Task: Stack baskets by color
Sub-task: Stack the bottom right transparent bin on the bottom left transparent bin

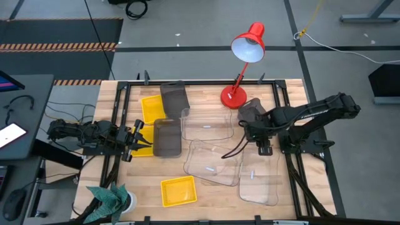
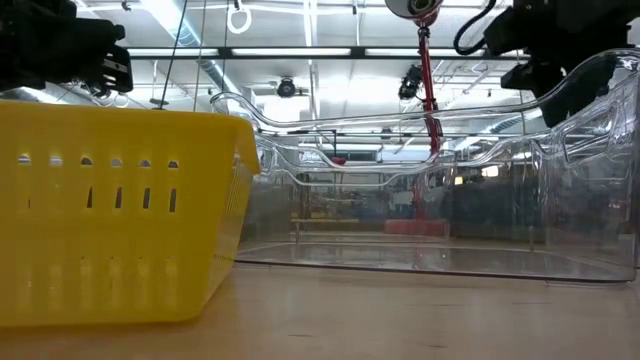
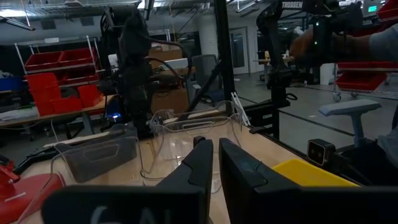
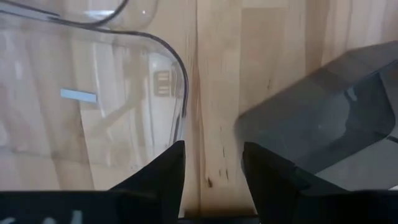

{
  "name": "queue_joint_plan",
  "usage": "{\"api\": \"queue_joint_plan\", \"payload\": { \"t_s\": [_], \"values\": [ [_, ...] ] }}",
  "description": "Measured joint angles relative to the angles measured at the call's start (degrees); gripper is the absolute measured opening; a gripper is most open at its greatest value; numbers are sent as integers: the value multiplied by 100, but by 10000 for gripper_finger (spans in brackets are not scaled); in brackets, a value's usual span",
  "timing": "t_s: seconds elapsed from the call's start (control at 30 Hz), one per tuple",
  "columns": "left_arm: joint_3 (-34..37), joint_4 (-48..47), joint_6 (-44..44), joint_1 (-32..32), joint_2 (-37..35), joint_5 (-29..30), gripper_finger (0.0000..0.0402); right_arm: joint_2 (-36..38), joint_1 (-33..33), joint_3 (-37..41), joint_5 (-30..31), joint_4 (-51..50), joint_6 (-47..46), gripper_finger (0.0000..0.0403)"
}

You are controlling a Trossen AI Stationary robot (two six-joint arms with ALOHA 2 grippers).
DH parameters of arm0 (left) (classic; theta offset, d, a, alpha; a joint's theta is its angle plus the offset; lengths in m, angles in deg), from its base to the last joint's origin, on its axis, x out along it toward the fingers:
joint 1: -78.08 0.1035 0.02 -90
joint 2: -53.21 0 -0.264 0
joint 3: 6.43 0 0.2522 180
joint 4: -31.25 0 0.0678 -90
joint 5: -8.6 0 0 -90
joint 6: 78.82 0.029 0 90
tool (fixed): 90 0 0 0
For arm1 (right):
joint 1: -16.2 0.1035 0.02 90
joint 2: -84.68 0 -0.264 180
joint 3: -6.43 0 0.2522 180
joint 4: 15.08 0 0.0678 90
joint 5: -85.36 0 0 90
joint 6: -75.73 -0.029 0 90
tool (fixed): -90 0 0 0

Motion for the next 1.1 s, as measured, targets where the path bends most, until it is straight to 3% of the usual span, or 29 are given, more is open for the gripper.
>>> {"api": "queue_joint_plan", "payload": {
  "t_s": [0.27, 1.1],
  "values": [
    [0, 2, 1, -1, 0, 0, 28, 14, 0, 476, -274, 170, -90, 165],
    [0, 2, 1, 0, 1, 1, 30, 7, 35, 438, -678, 238, -481, 164]
  ]
}}
